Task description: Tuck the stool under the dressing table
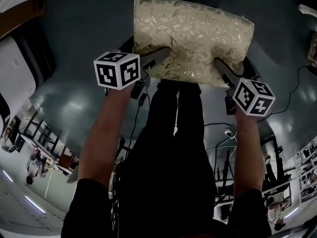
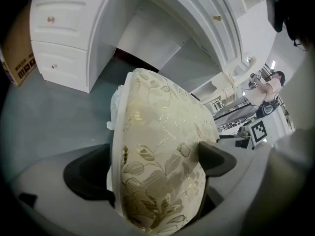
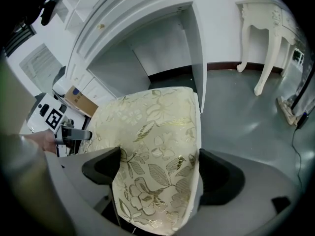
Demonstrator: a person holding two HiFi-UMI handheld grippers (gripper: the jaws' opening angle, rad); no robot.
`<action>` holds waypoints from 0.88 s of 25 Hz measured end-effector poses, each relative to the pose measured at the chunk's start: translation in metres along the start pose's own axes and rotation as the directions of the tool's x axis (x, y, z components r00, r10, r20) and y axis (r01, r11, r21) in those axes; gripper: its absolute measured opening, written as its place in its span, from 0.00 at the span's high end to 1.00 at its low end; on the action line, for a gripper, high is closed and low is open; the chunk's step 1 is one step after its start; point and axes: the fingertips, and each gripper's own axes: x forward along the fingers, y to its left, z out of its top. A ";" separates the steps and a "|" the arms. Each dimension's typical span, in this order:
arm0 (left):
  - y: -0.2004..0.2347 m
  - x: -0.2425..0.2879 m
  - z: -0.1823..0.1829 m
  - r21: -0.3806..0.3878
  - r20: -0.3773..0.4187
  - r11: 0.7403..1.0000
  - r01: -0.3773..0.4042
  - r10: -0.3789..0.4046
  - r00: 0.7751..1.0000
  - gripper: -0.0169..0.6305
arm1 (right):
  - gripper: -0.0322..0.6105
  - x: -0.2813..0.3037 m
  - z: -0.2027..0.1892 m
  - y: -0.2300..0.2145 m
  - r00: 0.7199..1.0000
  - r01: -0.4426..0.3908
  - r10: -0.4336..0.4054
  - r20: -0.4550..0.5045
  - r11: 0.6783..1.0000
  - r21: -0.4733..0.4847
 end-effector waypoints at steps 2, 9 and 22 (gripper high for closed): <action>-0.001 0.001 0.000 -0.006 0.002 1.000 0.014 -0.014 1.000 0.12 | 0.21 -0.001 -0.001 0.000 1.000 0.005 -0.005 -0.001 1.000 0.013; -0.001 0.004 -0.004 -0.076 0.010 0.994 0.079 -0.079 0.997 0.12 | 0.20 0.001 -0.002 -0.002 0.999 -0.046 0.047 -0.005 0.997 0.062; -0.001 0.007 -0.004 -0.066 0.020 0.993 0.098 -0.097 0.995 0.11 | 0.17 0.009 -0.002 -0.004 0.987 -0.162 0.162 0.013 0.985 0.051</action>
